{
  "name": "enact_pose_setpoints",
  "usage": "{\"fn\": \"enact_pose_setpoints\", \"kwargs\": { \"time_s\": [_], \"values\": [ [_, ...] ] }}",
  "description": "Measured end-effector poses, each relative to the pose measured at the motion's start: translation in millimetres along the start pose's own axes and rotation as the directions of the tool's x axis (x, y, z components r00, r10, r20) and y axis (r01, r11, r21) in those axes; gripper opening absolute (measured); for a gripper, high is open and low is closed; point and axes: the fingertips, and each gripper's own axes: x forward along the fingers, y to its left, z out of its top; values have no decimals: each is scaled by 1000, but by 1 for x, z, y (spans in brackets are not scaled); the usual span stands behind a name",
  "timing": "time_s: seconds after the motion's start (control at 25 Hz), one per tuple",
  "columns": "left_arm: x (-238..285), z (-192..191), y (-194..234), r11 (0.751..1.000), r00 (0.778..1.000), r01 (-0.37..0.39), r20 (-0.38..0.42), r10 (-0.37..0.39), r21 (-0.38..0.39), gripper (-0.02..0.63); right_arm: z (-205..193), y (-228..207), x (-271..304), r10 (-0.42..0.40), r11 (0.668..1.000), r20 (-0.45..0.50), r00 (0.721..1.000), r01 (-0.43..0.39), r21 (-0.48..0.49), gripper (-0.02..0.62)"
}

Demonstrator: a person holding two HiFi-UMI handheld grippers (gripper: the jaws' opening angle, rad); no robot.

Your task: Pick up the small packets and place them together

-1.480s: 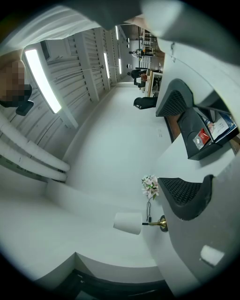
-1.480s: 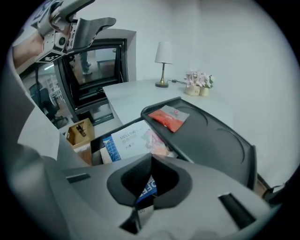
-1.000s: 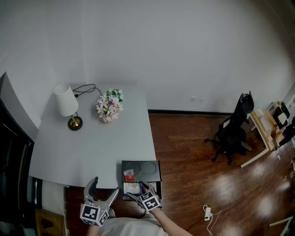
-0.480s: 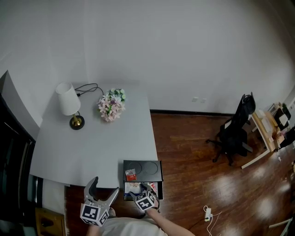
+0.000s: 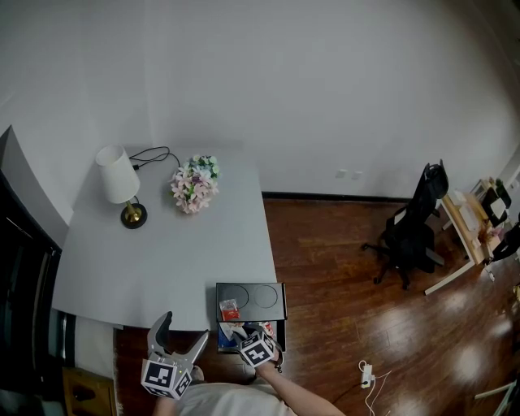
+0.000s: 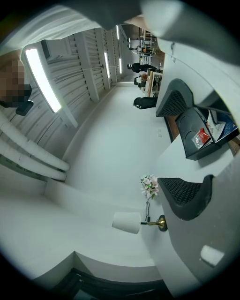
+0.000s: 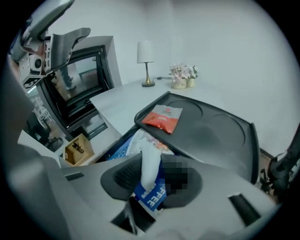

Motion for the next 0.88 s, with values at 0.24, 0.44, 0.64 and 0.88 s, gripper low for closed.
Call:
{"fn": "enact_pose_setpoints", "kwargs": {
  "time_s": [0.24, 0.44, 0.64, 0.88],
  "values": [
    [0, -3, 4, 1000, 1000, -6, -3, 6, -7, 400, -13, 0, -50, 36, 989, 63, 997, -45, 144, 121],
    [10, 0, -6, 1000, 1000, 22, 1, -22, -17, 400, -1, -27, -100, -55, 975, 196, 979, 10, 223, 122],
    [17, -2, -13, 998, 998, 55, -5, -55, -12, 400, 13, -88, -97, -212, 950, 223, 951, 146, 276, 146],
    [16, -1, -16, 998, 998, 64, -7, -64, -11, 400, 14, -131, -61, -259, 944, 110, 960, 227, 240, 167]
  ]
}}
